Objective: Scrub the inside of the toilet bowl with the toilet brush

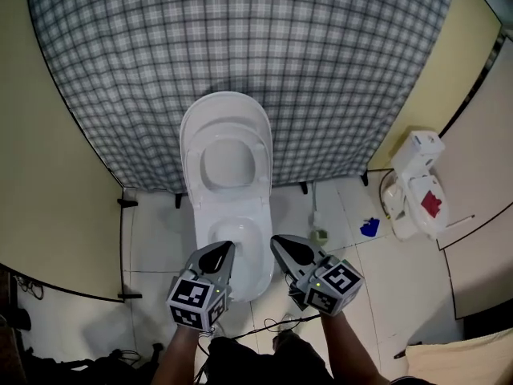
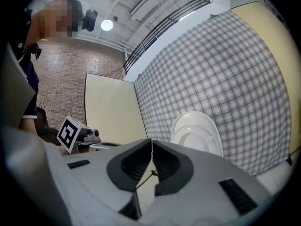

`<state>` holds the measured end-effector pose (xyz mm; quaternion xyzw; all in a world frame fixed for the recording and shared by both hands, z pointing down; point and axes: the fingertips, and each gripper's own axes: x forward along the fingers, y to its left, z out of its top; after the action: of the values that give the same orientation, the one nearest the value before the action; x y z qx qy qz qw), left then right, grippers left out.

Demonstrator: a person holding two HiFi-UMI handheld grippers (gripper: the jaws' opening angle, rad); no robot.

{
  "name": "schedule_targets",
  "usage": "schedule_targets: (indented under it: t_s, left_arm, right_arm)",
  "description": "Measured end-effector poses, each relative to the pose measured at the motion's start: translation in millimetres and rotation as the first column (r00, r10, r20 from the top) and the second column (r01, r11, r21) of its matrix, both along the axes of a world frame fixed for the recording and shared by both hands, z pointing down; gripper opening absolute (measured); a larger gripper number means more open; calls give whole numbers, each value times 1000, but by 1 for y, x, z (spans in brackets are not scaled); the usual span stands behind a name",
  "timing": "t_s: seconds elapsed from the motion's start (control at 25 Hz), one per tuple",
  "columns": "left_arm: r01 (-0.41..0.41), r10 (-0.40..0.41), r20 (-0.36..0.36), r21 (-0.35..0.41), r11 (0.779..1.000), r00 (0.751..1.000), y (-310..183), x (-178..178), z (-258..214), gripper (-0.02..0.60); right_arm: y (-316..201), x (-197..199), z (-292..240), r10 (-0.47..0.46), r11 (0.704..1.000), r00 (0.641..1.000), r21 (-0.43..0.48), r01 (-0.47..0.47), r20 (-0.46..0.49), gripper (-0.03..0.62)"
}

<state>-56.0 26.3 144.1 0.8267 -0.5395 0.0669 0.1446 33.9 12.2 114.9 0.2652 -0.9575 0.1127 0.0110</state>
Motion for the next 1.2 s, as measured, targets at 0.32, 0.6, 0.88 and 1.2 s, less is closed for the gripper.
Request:
schedule_targets:
  t_s: [0.32, 0.6, 0.88, 1.2]
  left_arm:
    - [-14, 15, -22, 77, 997, 1000, 10, -1, -76, -6]
    - [-27, 28, -9, 104, 994, 1000, 10, -8, -96, -6]
    - [-17, 17, -3, 73, 997, 1000, 6, 2, -122, -6]
    - [-32, 33, -3, 126, 991, 999, 6, -9, -98, -6]
  right_arm:
    - [17, -16, -70, -21, 999, 999, 25, 20, 44, 9]
    - [19, -33, -79, -44, 998, 999, 41, 44, 8, 8]
    - [17, -26, -105, -68, 997, 998, 20, 68, -3, 8]
    - [20, -42, -78, -67, 995, 997, 70, 69, -32, 8]
